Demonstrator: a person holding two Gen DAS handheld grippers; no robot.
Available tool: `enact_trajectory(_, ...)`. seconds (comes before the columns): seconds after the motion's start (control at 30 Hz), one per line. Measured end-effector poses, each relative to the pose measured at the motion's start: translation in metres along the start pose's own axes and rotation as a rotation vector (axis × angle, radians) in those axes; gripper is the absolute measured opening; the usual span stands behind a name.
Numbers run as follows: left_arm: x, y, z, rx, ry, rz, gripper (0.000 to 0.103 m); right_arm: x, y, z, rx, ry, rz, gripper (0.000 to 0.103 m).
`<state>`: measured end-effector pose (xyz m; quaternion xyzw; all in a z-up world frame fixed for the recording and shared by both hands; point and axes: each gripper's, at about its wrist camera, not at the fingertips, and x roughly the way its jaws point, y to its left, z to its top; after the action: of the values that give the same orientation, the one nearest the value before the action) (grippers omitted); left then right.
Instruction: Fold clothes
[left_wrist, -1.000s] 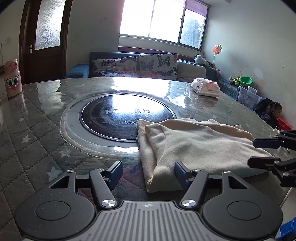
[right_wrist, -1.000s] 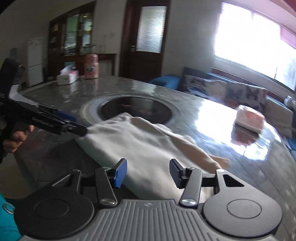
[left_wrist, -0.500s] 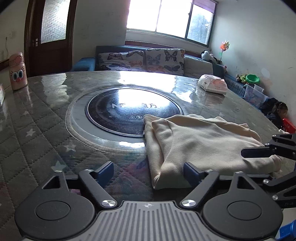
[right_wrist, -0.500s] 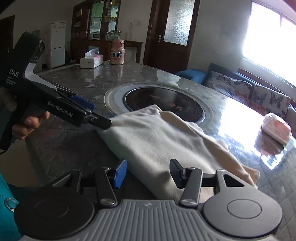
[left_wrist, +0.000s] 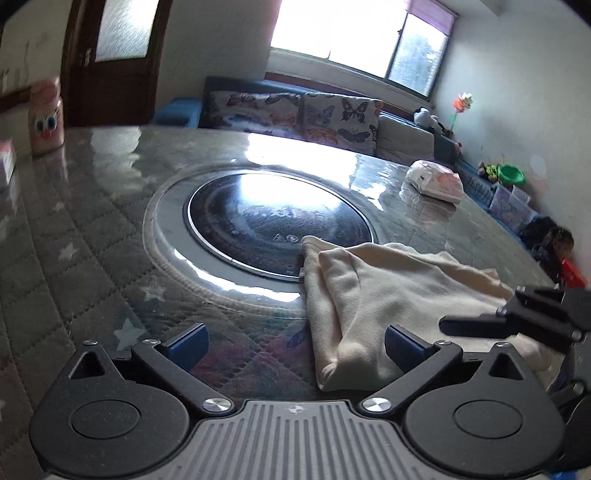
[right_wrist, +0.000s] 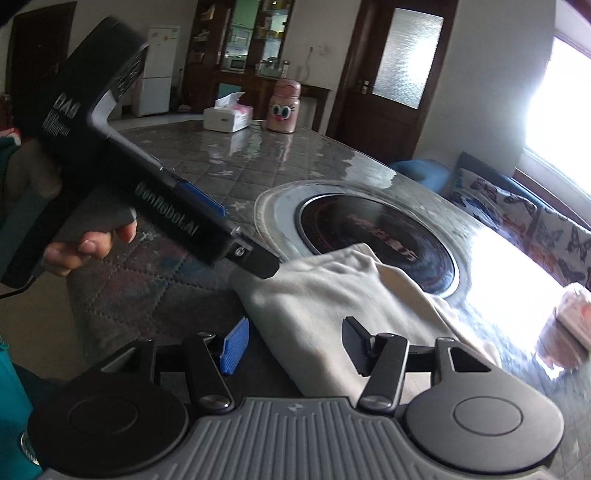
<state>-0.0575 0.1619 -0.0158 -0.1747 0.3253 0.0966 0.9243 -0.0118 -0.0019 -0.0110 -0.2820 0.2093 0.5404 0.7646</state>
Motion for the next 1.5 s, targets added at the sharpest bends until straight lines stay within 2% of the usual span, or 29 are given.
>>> enact_trajectory(0.13,0.003,0.016,0.006,-0.106,0.032,-0.009,0.103,0.008,0.008,0.007,-0.043,0.001,0.012,0.051)
enact_trajectory(0.27,0.003,0.015,0.01,-0.107,0.031,-0.005,0.103,0.019,0.016,0.01,-0.085,0.011,0.021,0.042)
enact_trajectory(0.33,0.004,0.013,0.011,-0.115,0.035,-0.027,0.103,0.023,0.02,0.012,-0.099,0.014,0.017,0.04)
enact_trajectory(0.4,0.006,0.011,0.012,-0.13,0.043,-0.048,0.103,0.025,0.021,0.012,-0.1,0.009,0.007,0.031)
enact_trajectory(0.47,0.008,0.008,0.013,-0.146,0.051,-0.068,0.103,0.026,0.018,0.012,-0.079,0.003,-0.003,0.02)
enact_trajectory(0.57,0.013,0.007,0.015,-0.188,0.07,-0.106,0.103,0.023,0.012,0.014,-0.035,-0.012,0.003,0.013)
enact_trajectory(0.8,0.026,0.003,0.022,-0.303,0.125,-0.188,0.101,0.001,-0.008,0.019,0.106,-0.079,0.051,0.004)
enact_trajectory(0.9,0.036,0.001,0.024,-0.365,0.161,-0.244,0.092,-0.01,-0.014,0.02,0.141,-0.103,0.076,0.001)
enact_trajectory(1.03,0.048,-0.001,0.025,-0.4,0.18,-0.261,0.073,-0.017,-0.015,0.017,0.135,-0.113,0.084,0.001)
enact_trajectory(1.07,0.049,0.0,0.025,-0.409,0.182,-0.256,0.072,-0.017,-0.014,0.016,0.131,-0.109,0.081,0.001)
enact_trajectory(1.13,0.049,0.001,0.026,-0.426,0.186,-0.248,0.072,-0.016,-0.012,0.012,0.101,-0.084,0.071,0.001)
enact_trajectory(1.2,0.048,0.004,0.027,-0.427,0.181,-0.235,0.072,-0.015,-0.008,0.007,0.06,-0.072,0.043,0.007)
enact_trajectory(1.23,0.047,0.005,0.027,-0.427,0.178,-0.229,0.072,-0.014,-0.007,0.006,0.049,-0.068,0.041,0.012)
enact_trajectory(1.27,0.046,0.007,0.027,-0.427,0.176,-0.225,0.072,-0.014,-0.005,0.004,0.038,-0.065,0.039,0.023)
enact_trajectory(1.33,0.044,0.009,0.027,-0.428,0.174,-0.217,0.072,-0.012,-0.001,0.004,0.02,-0.07,0.042,0.031)
enact_trajectory(1.5,0.041,0.011,0.027,-0.426,0.176,-0.207,0.07,0.004,0.015,0.007,-0.066,-0.061,0.039,0.036)
